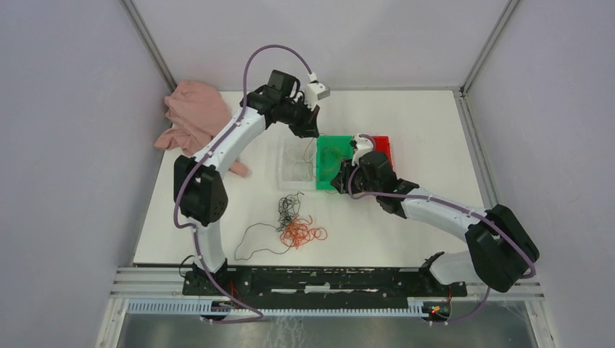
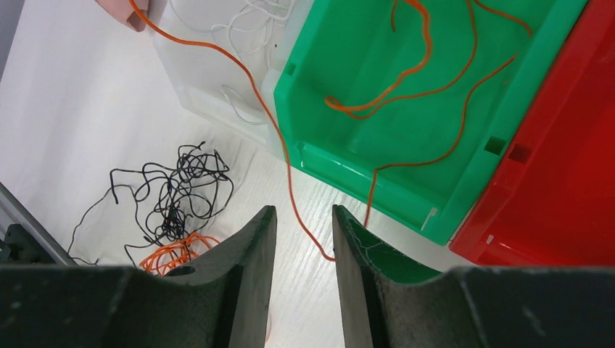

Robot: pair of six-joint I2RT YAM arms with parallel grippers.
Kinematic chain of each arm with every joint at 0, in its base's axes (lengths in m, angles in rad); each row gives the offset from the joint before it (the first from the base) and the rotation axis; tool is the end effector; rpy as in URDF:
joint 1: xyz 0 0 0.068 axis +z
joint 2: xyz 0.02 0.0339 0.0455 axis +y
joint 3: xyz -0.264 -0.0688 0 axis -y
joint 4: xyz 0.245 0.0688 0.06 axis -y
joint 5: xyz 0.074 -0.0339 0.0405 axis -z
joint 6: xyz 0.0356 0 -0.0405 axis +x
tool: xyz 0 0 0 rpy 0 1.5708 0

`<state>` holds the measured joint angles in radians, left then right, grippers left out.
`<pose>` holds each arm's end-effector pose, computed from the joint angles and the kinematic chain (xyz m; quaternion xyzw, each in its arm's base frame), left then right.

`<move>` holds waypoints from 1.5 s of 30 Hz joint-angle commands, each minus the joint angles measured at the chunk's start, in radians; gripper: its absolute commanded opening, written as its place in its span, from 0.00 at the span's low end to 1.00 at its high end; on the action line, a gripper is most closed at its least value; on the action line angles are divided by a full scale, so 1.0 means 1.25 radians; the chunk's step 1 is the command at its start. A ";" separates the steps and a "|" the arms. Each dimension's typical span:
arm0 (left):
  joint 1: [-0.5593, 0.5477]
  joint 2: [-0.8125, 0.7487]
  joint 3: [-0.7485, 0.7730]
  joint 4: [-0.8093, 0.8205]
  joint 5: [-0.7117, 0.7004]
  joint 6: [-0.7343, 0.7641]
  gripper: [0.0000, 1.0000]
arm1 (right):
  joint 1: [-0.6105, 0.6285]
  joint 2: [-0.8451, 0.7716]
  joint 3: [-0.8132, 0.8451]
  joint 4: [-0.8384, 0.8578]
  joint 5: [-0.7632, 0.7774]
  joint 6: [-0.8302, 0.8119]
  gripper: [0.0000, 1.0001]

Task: Untangle the cables
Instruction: Adjust the cable in the bin.

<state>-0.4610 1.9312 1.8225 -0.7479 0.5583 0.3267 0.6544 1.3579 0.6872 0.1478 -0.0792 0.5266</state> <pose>0.3780 -0.2088 0.3149 0.4346 0.7947 -0.2801 0.3179 0.2270 0.1777 0.2116 -0.0750 0.8621 0.3068 0.3962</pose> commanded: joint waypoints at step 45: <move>-0.199 0.082 -0.205 0.372 -0.285 0.193 0.03 | -0.199 -0.226 -0.002 -0.126 0.115 0.077 0.37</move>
<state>-0.7067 2.0113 1.5639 -0.3199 0.2195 0.5144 0.4263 1.0920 0.6258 -0.0021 0.0345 0.6079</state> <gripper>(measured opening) 0.043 0.364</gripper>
